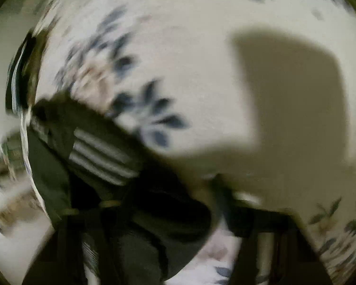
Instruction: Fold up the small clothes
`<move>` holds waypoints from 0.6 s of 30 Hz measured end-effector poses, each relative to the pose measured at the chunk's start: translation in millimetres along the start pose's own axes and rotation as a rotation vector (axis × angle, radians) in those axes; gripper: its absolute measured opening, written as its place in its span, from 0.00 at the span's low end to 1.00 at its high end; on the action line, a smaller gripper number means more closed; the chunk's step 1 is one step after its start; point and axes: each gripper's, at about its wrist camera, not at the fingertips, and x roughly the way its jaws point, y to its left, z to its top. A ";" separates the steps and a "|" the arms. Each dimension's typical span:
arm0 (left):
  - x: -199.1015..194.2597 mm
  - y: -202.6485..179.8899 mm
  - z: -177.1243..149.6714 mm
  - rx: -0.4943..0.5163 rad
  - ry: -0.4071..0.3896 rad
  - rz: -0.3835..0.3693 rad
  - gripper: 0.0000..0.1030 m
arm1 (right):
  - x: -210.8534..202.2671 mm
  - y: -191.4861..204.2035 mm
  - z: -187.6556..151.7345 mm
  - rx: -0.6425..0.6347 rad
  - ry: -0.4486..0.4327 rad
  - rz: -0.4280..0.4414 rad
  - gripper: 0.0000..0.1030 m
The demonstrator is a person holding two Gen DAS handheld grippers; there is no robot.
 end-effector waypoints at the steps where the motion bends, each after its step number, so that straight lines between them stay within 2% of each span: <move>1: 0.8 -1.2 -0.3 -0.001 0.002 -0.004 1.00 | -5.4 8.9 -4.0 -0.043 -0.014 -0.042 0.06; 2: 2.1 -2.9 -1.3 0.001 0.004 -0.009 1.00 | -18.3 16.1 -7.1 -0.081 -0.067 -0.123 0.05; 5: 3.7 -7.5 -5.3 0.019 0.011 -0.024 1.00 | -47.0 -0.2 1.1 -0.012 -0.157 -0.160 0.03; 6: 2.9 -8.2 -7.0 0.024 0.010 -0.031 1.00 | -44.9 -9.0 5.0 0.029 -0.158 -0.142 0.03; 7: 2.8 -8.3 -7.4 0.027 0.009 -0.034 1.00 | -35.0 -17.0 7.9 0.072 -0.119 -0.123 0.03; 8: 2.6 -8.2 -8.2 0.031 0.010 -0.037 1.00 | -27.1 -19.6 6.7 0.097 -0.115 -0.139 0.03; 10: 1.6 -7.0 -9.4 0.036 0.020 -0.044 1.00 | -18.0 -9.8 3.8 0.056 -0.111 -0.161 0.05; 11: -0.4 -6.1 -9.7 0.037 0.021 -0.049 1.00 | -13.9 -9.4 3.1 0.066 -0.077 -0.136 0.06; 14: -14.5 -2.0 -13.8 0.046 0.019 -0.090 1.00 | -21.6 -13.9 -9.5 0.092 -0.023 -0.063 0.20; 15: -21.1 -0.6 -18.3 0.052 0.022 -0.117 1.00 | -28.2 -16.8 -16.6 0.085 -0.021 -0.057 0.34; 17: -33.2 -1.6 -33.4 0.081 0.041 -0.159 1.00 | -45.3 -27.6 -37.3 0.091 -0.013 -0.037 0.47; 18: -37.1 -4.4 -40.8 0.099 0.054 -0.175 1.00 | -54.2 -33.7 -51.0 0.108 -0.004 -0.023 0.48</move>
